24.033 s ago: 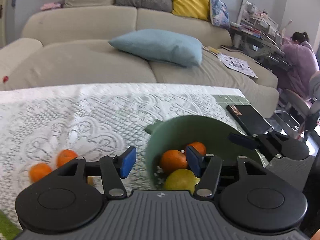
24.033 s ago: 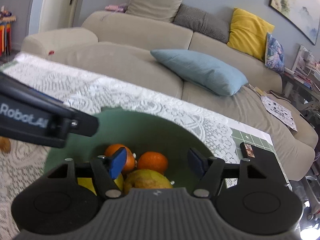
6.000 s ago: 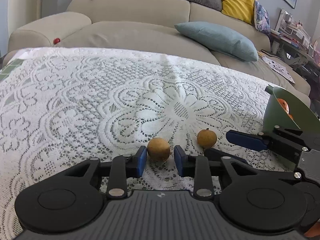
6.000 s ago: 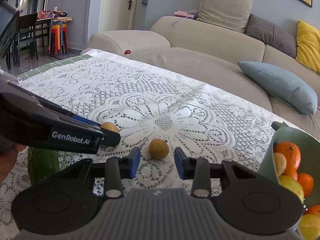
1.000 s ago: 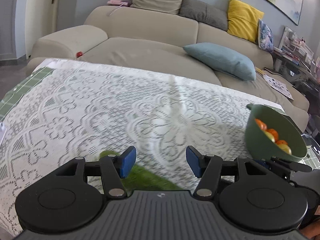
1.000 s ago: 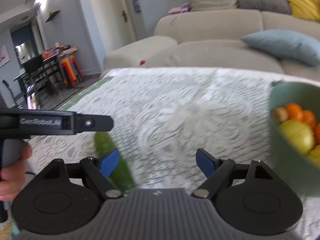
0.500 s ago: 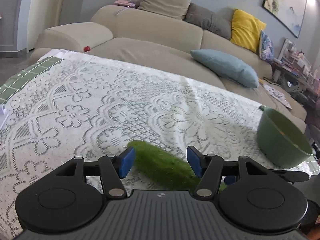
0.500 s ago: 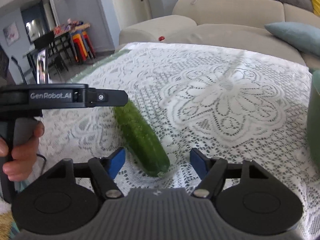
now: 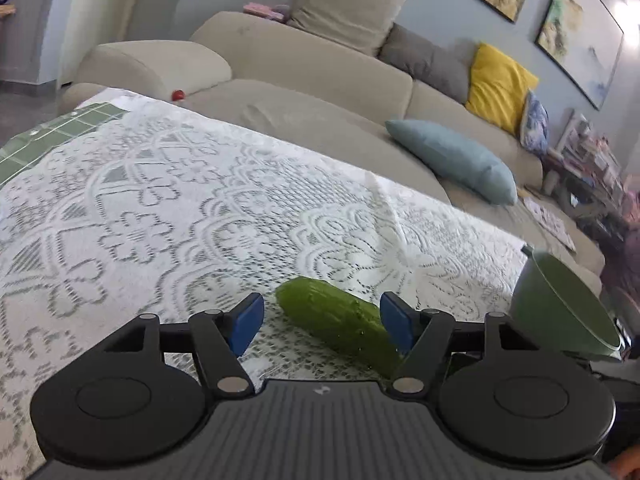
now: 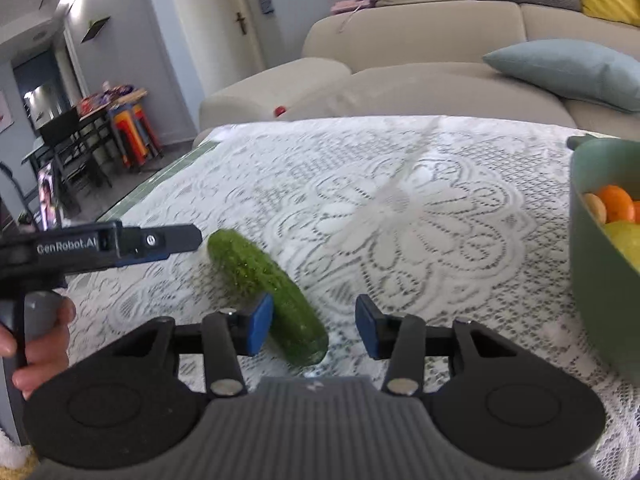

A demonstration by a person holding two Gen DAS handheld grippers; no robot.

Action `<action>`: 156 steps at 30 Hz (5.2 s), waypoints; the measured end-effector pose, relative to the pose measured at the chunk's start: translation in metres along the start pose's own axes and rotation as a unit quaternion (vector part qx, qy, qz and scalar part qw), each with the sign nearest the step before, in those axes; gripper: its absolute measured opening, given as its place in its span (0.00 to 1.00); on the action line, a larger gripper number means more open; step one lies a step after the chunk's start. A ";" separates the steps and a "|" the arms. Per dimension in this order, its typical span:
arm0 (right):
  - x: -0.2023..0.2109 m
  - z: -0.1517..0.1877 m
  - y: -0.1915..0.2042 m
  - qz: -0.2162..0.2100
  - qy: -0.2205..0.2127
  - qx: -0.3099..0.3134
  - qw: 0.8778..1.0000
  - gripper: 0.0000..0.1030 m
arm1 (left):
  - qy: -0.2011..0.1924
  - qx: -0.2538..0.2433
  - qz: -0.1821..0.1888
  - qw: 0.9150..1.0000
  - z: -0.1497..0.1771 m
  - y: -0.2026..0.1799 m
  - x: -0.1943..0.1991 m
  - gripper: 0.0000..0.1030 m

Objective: Organize fruits
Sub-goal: 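Grasp the cucumber's end with the right tool while the left tool grasps its other end, then carry the cucumber with both tools over the colander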

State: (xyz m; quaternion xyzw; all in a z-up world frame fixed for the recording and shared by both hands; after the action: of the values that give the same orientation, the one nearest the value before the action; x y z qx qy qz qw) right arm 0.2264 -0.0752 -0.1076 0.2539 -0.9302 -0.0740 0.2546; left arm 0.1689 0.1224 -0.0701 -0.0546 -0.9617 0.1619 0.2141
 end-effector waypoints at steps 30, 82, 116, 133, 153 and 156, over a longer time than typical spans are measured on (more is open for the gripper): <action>-0.002 0.021 0.011 -0.019 0.025 0.038 0.999 0.40 | 0.110 -0.318 0.028 0.941 0.019 -0.016 -0.032 0.73; -0.035 -0.005 -0.013 0.035 0.009 0.056 0.998 0.52 | 0.092 -0.320 0.048 0.942 0.016 -0.032 -0.063 0.73; 0.024 -0.049 -0.015 0.056 -0.061 0.117 0.990 0.46 | 0.026 -0.272 0.055 0.960 -0.017 -0.077 -0.028 0.69; 0.106 -0.097 -0.093 0.077 -0.074 0.126 0.986 0.46 | 0.019 -0.249 0.085 0.965 -0.028 -0.187 -0.034 0.69; 0.117 -0.071 -0.206 0.117 -0.015 0.057 0.991 0.45 | 0.081 -0.266 0.100 0.955 0.014 -0.266 -0.086 0.62; 0.112 -0.069 -0.211 0.114 -0.006 0.041 0.993 0.46 | 0.080 -0.276 0.097 0.953 0.015 -0.270 -0.086 0.62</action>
State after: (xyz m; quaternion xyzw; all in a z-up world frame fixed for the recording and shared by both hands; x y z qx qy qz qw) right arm 0.2707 -0.3147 -0.0561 0.1556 -0.9569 -0.0079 0.2449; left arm 0.2306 -0.1513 -0.0269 -0.2175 -0.9388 -0.0944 0.2500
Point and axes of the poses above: each gripper's, at about its wrist camera, not at the fingertips, and x roughly against the way its jaws point, y to its left, z to its underside, the point moved 6 cm from there along -x, roughly the way its jaws point, and after that the axes turned 11 degrees about -y, right-handed, at the moved point
